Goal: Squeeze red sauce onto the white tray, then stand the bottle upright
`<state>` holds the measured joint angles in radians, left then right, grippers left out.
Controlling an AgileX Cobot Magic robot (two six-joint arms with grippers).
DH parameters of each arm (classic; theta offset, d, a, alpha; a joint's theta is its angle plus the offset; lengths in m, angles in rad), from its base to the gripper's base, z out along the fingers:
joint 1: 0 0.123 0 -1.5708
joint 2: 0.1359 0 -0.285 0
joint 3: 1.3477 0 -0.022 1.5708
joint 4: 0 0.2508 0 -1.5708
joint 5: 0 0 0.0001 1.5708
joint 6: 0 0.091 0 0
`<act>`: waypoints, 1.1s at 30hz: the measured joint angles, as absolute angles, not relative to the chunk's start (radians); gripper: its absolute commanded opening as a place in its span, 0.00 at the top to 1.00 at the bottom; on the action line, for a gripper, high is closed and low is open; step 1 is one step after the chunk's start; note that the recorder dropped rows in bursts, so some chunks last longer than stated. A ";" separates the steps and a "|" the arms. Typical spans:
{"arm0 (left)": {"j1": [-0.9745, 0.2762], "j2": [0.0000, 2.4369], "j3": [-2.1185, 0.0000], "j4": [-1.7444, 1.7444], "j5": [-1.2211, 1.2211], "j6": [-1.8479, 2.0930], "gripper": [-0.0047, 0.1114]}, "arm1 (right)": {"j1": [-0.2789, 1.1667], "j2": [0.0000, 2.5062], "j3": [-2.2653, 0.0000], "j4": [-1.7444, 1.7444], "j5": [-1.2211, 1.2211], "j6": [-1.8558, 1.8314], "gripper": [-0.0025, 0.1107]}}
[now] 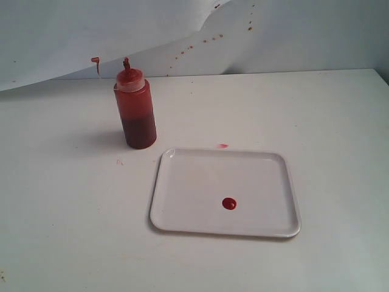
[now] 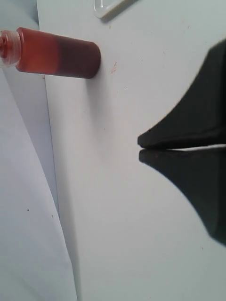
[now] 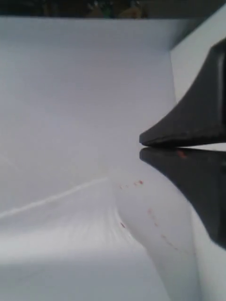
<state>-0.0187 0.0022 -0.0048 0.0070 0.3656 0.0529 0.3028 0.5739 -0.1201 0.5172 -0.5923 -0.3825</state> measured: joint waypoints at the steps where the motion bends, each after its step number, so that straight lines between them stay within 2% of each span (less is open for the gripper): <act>1: -0.019 0.002 -0.005 0.007 0.366 0.053 0.96 | 0.273 0.540 -0.120 0.517 -0.592 -0.383 0.98; 12: -0.019 0.002 -0.005 0.007 0.366 0.055 0.96 | 0.058 0.197 -0.120 0.517 -0.592 -0.383 0.98; 18: -0.019 0.002 -0.005 0.007 0.366 0.055 0.96 | -0.016 0.090 -0.120 0.517 -0.592 -0.383 0.98; 24: -0.019 0.002 -0.005 0.007 0.366 0.055 0.96 | -0.189 0.021 -0.120 0.517 -0.592 -0.383 0.98; 31: -0.019 0.002 -0.005 0.007 0.366 0.055 0.96 | -0.200 0.021 -0.120 0.515 -0.563 -0.383 0.98; 33: -0.019 0.002 -0.005 0.007 0.366 0.055 0.96 | -0.200 0.021 -0.120 0.421 -0.520 -0.383 0.98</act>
